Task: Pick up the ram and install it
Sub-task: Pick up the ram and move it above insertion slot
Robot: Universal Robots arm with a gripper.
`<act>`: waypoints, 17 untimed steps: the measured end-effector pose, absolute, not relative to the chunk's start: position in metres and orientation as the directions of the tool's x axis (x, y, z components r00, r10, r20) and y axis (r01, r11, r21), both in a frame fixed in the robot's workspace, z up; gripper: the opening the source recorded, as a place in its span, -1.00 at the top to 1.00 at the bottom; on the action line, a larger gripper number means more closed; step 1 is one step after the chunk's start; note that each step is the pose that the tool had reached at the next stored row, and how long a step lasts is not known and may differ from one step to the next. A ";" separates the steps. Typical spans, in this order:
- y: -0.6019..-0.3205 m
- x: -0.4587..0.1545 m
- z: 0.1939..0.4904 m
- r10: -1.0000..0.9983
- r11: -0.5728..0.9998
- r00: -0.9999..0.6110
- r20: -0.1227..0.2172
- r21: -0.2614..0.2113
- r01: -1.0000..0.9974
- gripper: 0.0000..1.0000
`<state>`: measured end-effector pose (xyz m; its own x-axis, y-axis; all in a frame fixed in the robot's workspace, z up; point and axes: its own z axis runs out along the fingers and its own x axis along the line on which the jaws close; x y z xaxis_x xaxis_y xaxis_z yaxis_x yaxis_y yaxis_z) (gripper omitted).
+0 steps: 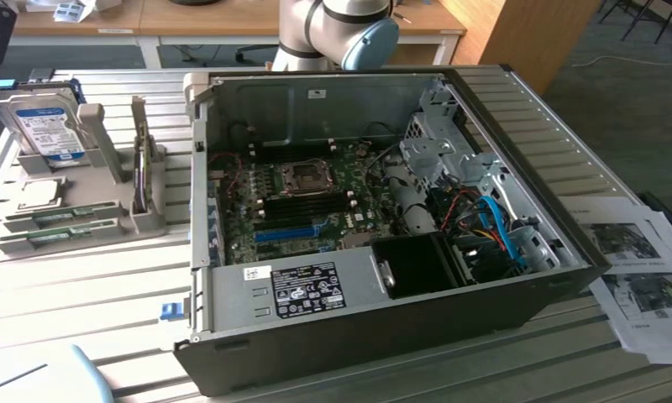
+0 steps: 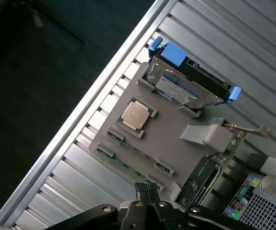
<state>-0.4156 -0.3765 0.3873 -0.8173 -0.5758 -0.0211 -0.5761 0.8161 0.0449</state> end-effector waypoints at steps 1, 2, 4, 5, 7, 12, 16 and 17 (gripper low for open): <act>-0.377 -0.416 0.387 -0.585 0.809 -0.810 -0.021 0.045 -0.586 0.81; -0.376 -0.416 0.387 -0.595 0.802 -0.803 -0.021 0.045 -0.595 0.81; -0.377 -0.416 0.387 -0.614 0.788 -0.789 -0.021 0.045 -0.615 0.81; -0.377 -0.416 0.387 -0.624 0.780 -0.781 -0.021 0.045 -0.624 0.81; -0.377 -0.416 0.387 -0.642 0.766 -0.767 -0.021 0.045 -0.642 0.81; -0.377 -0.416 0.387 -0.685 0.727 -0.728 -0.021 0.045 -0.685 0.81; -0.377 -0.416 0.387 -0.717 0.695 -0.697 -0.021 0.045 -0.717 0.81; -0.377 -0.416 0.387 -0.725 0.687 -0.688 -0.021 0.045 -0.725 0.81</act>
<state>-0.4156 -0.3765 0.3873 -0.6881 -0.7253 -0.0210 -0.7254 0.6869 0.0449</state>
